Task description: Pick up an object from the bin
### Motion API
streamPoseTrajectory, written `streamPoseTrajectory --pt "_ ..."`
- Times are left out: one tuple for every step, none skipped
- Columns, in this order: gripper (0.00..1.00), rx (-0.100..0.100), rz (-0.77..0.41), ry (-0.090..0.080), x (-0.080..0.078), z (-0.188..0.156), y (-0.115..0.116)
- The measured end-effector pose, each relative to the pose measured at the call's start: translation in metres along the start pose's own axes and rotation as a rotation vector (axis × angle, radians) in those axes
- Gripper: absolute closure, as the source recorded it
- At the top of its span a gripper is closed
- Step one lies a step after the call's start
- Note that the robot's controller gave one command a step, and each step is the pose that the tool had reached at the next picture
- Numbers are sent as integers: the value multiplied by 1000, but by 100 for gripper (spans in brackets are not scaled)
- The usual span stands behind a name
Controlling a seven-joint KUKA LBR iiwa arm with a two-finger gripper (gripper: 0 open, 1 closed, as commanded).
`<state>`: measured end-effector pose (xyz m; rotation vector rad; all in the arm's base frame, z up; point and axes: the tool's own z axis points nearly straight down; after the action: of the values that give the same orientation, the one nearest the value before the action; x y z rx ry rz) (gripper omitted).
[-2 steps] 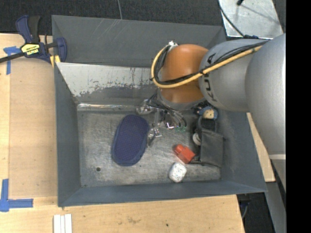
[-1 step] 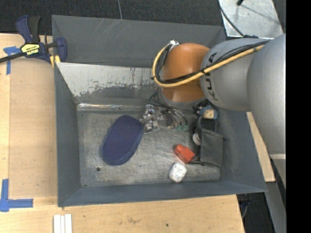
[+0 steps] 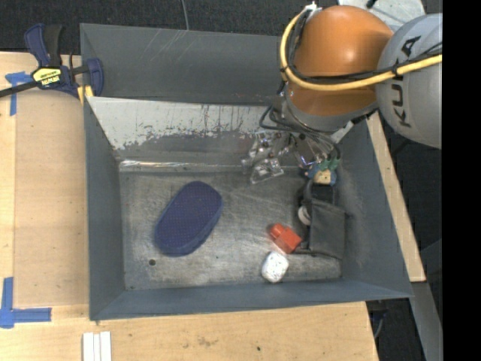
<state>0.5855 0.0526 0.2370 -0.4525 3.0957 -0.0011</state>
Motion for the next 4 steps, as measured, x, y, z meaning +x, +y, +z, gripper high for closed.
streamPoseTrajectory --pt "100 -3 -215 6 -11 5 6" --pt "100 -5 -101 17 -12 102 21" --pt "0 -3 -101 9 -14 97 20" --pt "0 -2 -255 -4 -13 163 74"
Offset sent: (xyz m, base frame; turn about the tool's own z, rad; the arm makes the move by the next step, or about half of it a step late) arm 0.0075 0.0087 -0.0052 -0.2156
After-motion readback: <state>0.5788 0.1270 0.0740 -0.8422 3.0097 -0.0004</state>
